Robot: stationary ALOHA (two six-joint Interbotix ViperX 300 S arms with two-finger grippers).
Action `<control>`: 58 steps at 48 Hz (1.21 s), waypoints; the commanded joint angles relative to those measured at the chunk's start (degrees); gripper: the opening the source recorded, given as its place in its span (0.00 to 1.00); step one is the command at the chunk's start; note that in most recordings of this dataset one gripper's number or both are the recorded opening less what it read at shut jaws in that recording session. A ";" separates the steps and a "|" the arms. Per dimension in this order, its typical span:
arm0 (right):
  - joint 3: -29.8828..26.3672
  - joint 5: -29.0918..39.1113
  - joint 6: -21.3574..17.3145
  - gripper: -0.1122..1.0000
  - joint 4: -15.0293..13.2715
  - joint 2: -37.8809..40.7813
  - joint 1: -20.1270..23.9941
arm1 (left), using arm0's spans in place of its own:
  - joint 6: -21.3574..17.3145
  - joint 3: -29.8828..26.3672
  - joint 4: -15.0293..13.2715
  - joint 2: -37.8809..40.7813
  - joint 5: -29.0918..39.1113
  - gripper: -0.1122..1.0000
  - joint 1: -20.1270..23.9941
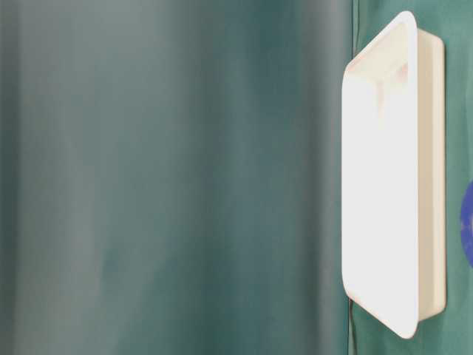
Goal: Pick up the tape from a random location and place it into the white case.
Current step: 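Open the left gripper and start moving it toward the teal tape roll, then move the open left gripper over the teal tape roll and lower it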
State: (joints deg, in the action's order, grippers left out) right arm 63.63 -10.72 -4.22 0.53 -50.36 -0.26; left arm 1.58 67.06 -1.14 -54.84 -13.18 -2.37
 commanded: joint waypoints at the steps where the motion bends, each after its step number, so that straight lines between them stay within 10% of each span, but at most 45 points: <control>1: -1.41 -0.35 0.00 0.93 0.18 0.35 -0.09 | 0.09 -1.41 0.00 0.35 -0.35 1.00 -2.20; 58: -1.49 -0.26 0.00 0.93 0.00 0.35 -0.09 | -0.09 -7.38 -0.09 11.69 -3.87 1.00 -5.10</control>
State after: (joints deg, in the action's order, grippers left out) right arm 63.63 -10.72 -4.22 0.44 -50.27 -0.26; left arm 1.23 61.08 -1.14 -43.24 -16.88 -7.38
